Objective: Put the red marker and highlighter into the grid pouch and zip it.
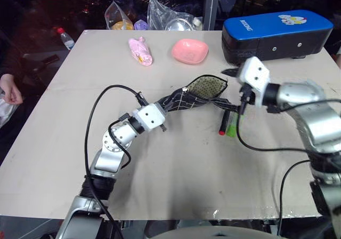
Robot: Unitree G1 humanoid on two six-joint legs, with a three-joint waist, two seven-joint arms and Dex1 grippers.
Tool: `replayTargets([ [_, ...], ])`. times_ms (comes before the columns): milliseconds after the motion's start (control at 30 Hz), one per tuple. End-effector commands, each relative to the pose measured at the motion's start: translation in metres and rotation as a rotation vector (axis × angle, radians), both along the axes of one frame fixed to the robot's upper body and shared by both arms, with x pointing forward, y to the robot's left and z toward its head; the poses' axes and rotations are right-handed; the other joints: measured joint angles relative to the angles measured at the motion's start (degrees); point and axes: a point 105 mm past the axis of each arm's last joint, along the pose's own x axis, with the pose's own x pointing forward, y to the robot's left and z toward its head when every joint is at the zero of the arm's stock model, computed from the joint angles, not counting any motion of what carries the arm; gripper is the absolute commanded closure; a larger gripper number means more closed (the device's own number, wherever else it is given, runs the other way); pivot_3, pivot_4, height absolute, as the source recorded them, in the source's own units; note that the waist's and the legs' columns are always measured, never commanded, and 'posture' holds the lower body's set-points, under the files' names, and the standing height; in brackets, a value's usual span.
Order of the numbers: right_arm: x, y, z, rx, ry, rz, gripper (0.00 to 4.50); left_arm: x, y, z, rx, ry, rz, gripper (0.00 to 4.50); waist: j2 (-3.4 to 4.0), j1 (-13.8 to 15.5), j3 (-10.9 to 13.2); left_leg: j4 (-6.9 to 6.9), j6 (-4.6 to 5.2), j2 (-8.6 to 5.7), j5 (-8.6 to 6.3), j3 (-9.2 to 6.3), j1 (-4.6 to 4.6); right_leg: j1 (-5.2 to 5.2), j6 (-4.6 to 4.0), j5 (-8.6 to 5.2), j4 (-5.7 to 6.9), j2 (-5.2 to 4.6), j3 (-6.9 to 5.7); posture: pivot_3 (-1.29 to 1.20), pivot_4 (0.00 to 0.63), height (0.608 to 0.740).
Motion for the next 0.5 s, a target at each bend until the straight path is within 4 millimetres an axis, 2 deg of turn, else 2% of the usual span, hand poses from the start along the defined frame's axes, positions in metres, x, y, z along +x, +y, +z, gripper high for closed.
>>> replayTargets([
  [33,-0.015,-0.004,0.003,0.046,0.035,-0.057,0.04,-0.004,0.003,0.016,-0.025,-0.065,0.007,4.5,0.01,-0.2,0.0,0.0,0.0,0.01,0.0,0.04,0.01,-0.01,-0.02,0.02,0.0,0.01,0.04,0.0,0.15,0.726],
  [233,-0.018,-0.007,-0.057,0.046,0.28,-0.327,0.04,-0.002,0.009,0.024,-0.033,-0.107,0.037,4.5,-0.04,0.0,0.0,0.04,0.0,0.08,0.01,0.05,0.04,0.01,-0.04,0.03,0.01,0.07,0.04,0.0,0.15,0.726],
  [400,-0.02,-0.002,-0.079,0.04,0.35,-0.411,0.04,-0.003,0.01,0.027,-0.038,-0.126,0.05,4.5,-0.04,0.0,0.0,0.07,0.0,0.02,0.01,0.07,0.02,0.0,-0.03,0.03,0.01,0.25,0.04,0.0,0.15,0.726],
  [500,-0.015,0.002,-0.083,0.058,0.361,-0.442,0.04,-0.002,0.011,0.028,-0.039,-0.128,0.057,4.5,-0.05,0.0,0.0,0.07,0.0,0.02,0.01,0.07,0.03,0.0,-0.03,0.03,0.01,0.31,0.04,0.0,0.15,0.726],
])
